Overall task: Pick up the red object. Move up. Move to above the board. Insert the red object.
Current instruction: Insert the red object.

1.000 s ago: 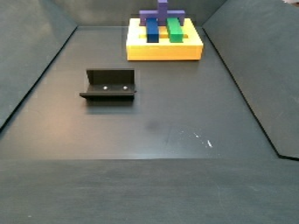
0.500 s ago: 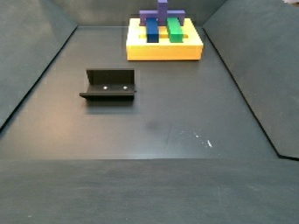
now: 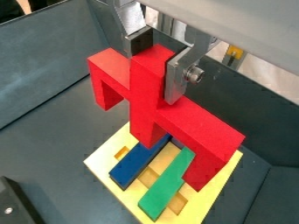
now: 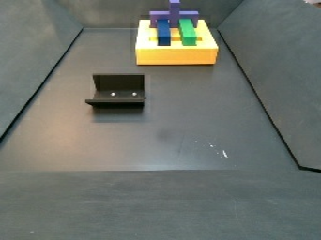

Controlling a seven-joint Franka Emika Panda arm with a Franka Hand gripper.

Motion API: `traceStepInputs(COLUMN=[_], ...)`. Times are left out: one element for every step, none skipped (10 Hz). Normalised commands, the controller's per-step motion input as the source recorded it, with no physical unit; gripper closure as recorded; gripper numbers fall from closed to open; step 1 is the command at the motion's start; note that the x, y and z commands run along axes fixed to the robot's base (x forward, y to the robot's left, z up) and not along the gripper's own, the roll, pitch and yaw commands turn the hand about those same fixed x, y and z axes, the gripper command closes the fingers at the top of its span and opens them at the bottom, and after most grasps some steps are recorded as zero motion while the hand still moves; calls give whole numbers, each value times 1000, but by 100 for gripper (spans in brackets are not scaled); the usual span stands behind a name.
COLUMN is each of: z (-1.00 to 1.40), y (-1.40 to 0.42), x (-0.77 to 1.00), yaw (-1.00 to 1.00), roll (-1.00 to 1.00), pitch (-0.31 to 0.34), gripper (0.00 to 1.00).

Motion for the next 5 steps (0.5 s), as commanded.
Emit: traceStepInputs(z=[-43, -66, -351, -800, -866], y=[183, 194, 80, -49, -9], x=[0, 0, 0, -134, -146], yaw=[49, 74, 94, 157, 177], roll=[-500, -500, -379, -30, 9], pitch=[-80, -77, -119, -186, -197], gripper=[100, 100, 100, 100, 100])
